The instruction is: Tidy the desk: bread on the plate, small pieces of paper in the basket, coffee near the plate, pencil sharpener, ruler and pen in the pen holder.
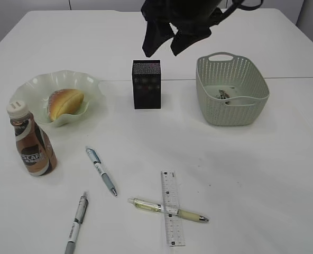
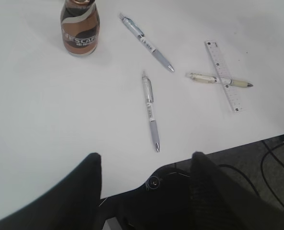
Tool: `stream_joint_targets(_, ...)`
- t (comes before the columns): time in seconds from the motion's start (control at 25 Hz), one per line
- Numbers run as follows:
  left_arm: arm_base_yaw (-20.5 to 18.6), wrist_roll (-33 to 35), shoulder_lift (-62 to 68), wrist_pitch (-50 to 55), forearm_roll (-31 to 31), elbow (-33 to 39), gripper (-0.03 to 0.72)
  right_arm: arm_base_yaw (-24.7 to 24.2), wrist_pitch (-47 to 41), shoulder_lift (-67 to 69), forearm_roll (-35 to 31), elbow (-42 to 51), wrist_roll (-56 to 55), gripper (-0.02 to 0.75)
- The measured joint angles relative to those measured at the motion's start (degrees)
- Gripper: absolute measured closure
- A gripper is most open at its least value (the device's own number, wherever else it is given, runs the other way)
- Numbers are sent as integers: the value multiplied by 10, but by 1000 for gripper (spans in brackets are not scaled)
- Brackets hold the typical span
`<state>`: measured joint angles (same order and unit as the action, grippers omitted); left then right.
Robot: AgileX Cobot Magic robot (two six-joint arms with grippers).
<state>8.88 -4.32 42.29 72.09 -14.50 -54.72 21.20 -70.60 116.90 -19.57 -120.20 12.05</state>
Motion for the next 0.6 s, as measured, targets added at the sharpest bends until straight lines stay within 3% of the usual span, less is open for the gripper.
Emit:
stream_joint_targets(0.12,0,0,0,0,0,0,255,0,-5,0,1,0,-64,240)
stream_joint_targets(0.6,0,0,0,0,-6,0,255,0,-7,0,-12,0,-129,240)
